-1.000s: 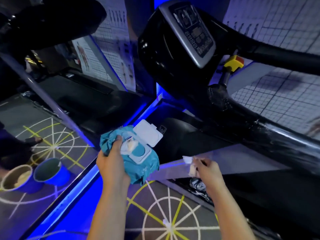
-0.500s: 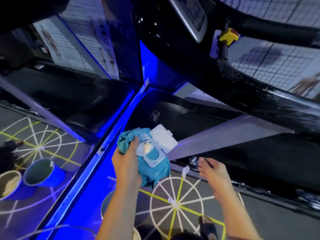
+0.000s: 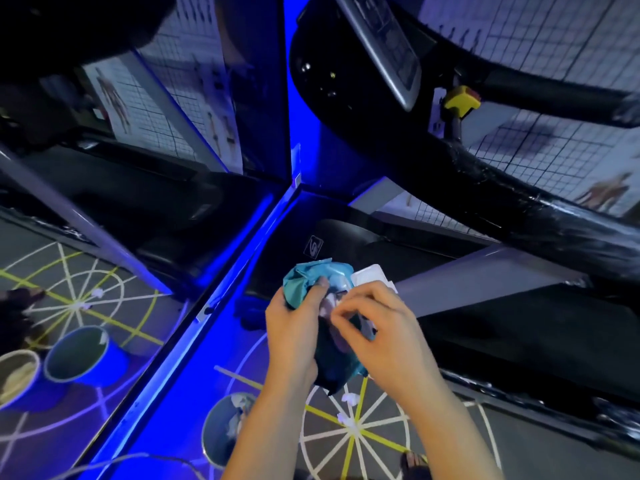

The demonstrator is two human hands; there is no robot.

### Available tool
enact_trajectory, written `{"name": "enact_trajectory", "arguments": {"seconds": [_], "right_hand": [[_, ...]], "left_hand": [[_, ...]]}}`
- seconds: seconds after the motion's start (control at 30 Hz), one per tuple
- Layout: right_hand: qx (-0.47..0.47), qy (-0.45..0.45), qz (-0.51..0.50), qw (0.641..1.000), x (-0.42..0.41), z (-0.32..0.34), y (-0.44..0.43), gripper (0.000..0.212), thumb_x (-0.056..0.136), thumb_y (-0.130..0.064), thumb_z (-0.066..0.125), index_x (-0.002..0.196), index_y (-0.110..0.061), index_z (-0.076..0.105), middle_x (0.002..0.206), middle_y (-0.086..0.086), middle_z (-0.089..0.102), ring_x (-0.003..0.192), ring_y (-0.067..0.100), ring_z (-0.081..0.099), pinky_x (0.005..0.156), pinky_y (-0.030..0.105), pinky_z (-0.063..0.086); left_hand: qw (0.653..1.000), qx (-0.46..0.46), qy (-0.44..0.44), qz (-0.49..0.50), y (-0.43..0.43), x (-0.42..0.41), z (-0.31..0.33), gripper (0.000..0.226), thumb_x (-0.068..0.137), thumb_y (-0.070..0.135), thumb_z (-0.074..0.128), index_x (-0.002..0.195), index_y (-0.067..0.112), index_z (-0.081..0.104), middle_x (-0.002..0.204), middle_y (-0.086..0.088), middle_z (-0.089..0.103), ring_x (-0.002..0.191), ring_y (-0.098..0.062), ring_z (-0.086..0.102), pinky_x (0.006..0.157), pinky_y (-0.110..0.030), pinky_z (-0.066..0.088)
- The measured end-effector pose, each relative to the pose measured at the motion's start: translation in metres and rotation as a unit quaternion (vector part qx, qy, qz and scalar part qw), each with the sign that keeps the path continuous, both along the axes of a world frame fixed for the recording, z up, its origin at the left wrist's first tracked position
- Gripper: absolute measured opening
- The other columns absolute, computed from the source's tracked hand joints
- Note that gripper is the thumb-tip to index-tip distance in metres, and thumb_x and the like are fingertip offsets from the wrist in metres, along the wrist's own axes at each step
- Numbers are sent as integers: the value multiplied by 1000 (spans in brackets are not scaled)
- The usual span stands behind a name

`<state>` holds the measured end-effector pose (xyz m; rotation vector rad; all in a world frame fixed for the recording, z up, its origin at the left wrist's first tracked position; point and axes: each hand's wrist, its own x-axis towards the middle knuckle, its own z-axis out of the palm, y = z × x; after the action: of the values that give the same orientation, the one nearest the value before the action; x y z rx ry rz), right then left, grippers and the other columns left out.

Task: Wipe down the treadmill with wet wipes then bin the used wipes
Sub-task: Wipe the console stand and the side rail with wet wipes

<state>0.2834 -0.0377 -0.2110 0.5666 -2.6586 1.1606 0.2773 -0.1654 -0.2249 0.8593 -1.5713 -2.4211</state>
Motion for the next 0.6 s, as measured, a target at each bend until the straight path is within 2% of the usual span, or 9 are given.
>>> {"name": "enact_trajectory", "arguments": {"seconds": [0.07, 0.17, 0.27, 0.37, 0.5, 0.6], "right_hand": [[-55, -23, -22, 998, 2, 7, 4, 3, 94, -27, 69, 91, -25, 69, 102, -16, 59, 96, 7, 63, 80, 23, 52], [-205, -94, -59, 973, 10, 26, 8, 4, 95, -22, 68, 91, -23, 69, 94, -11, 70, 90, 6, 69, 76, 21, 55], [-265, -95, -93, 955, 13, 35, 14, 5, 97, -20, 64, 94, -20, 67, 90, -8, 74, 86, 8, 72, 78, 30, 59], [-290, -42, -126, 948, 14, 40, 23, 4, 98, -22, 62, 96, -19, 65, 93, -2, 74, 87, 16, 73, 81, 40, 60], [-298, 71, -192, 932, 20, 51, 29, 3, 97, -26, 59, 95, -24, 61, 90, -12, 69, 85, 10, 68, 74, 20, 54], [-336, 142, -244, 898, 18, 57, 32, 10, 100, -15, 58, 95, -24, 58, 89, -7, 67, 84, 11, 67, 77, 27, 56]], "left_hand": [[1000, -8, -2, 3, 0, 2, 1, 17, 91, 20, 81, 108, 18, 77, 98, -2, 81, 97, -25, 78, 95, -49, 61], [1000, 1, -2, 2, -2, 3, 6, 18, 92, 22, 81, 109, 21, 76, 98, 0, 82, 95, -22, 78, 96, -50, 61], [999, 13, 10, -28, 1, 3, 16, 19, 96, 24, 78, 114, 19, 74, 100, -5, 82, 94, -26, 79, 92, -53, 62], [999, 9, 28, -38, 10, 5, 23, 16, 99, 27, 75, 112, 19, 75, 100, -6, 82, 95, -29, 79, 92, -55, 62], [998, -17, 39, -52, 25, 8, 23, 10, 100, 25, 73, 108, 20, 76, 98, -5, 82, 93, -28, 79, 92, -55, 62], [996, -45, 46, -58, 34, 12, 18, 9, 96, 24, 76, 104, 28, 77, 98, -1, 81, 95, -27, 78, 93, -58, 61]]}}
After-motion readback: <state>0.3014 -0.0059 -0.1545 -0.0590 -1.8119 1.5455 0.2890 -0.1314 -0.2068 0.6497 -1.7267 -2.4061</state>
